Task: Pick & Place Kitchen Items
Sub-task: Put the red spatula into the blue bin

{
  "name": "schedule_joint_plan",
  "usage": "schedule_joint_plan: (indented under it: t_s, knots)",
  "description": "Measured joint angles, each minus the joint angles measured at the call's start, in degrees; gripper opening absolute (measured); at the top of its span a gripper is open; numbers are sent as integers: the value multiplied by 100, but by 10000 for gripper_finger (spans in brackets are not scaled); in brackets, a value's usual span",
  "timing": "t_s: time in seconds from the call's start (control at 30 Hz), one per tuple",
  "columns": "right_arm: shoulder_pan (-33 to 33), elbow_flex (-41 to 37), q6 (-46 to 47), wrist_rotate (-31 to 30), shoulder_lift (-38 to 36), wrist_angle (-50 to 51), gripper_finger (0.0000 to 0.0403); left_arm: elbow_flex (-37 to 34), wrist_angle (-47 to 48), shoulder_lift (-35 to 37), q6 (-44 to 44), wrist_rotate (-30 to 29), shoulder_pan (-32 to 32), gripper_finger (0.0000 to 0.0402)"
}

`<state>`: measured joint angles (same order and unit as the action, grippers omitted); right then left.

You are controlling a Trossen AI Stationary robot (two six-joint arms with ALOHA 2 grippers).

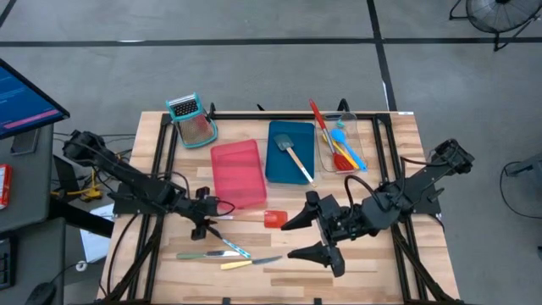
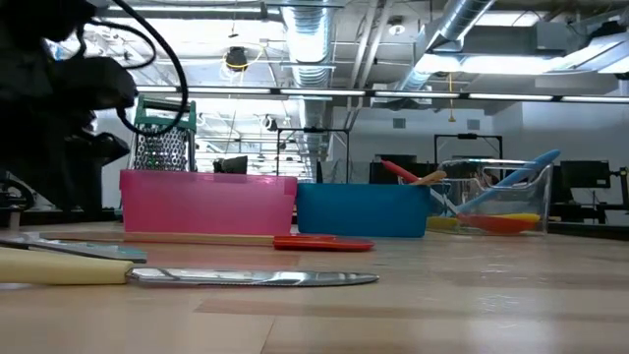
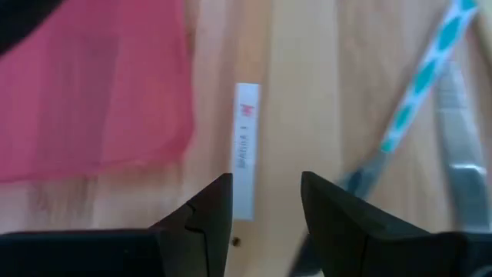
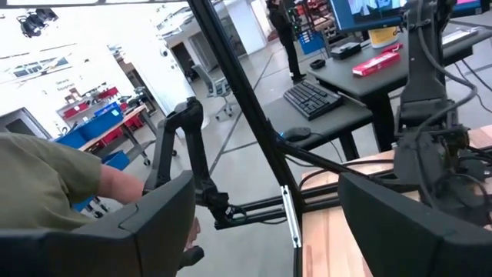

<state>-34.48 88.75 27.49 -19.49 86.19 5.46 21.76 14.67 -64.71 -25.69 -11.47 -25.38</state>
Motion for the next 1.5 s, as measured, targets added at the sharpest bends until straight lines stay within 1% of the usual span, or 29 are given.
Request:
schedule_joint_plan:
  t_s: [0.13,0.23,0.47,0.67,0.87,0.97,1.07,1.23,1.3,1.4,1.5]
  knots:
    - [0,0,-1,-2,0,11,311,-2,-308,-306,341,-61,115,142]
    - [0,0,0,-2,0,12,311,-2,-627,-531,552,-59,172,151]
    - [0,0,147,-3,0,12,311,6,-1047,-1158,605,-67,383,180]
    - [0,0,239,-6,0,-12,311,11,-1378,-1434,692,-117,415,180]
    - [2,0,256,-6,0,-33,311,11,-1388,-1443,703,-114,431,160]
    - [2,0,256,-6,0,-63,311,11,-1384,-1443,653,-37,505,144]
    - [2,0,256,-6,2,-73,311,11,-1366,-1443,560,37,585,113]
    - [0,0,256,-6,2,-77,311,13,-1355,-1434,552,88,668,46]
    - [0,0,259,-6,2,-77,311,13,-1361,-1436,560,132,677,27]
    - [0,0,260,-6,2,-77,311,11,-1379,-1438,528,145,677,21]
    - [0,0,260,-6,2,-75,311,9,-1395,-1423,409,147,677,30]
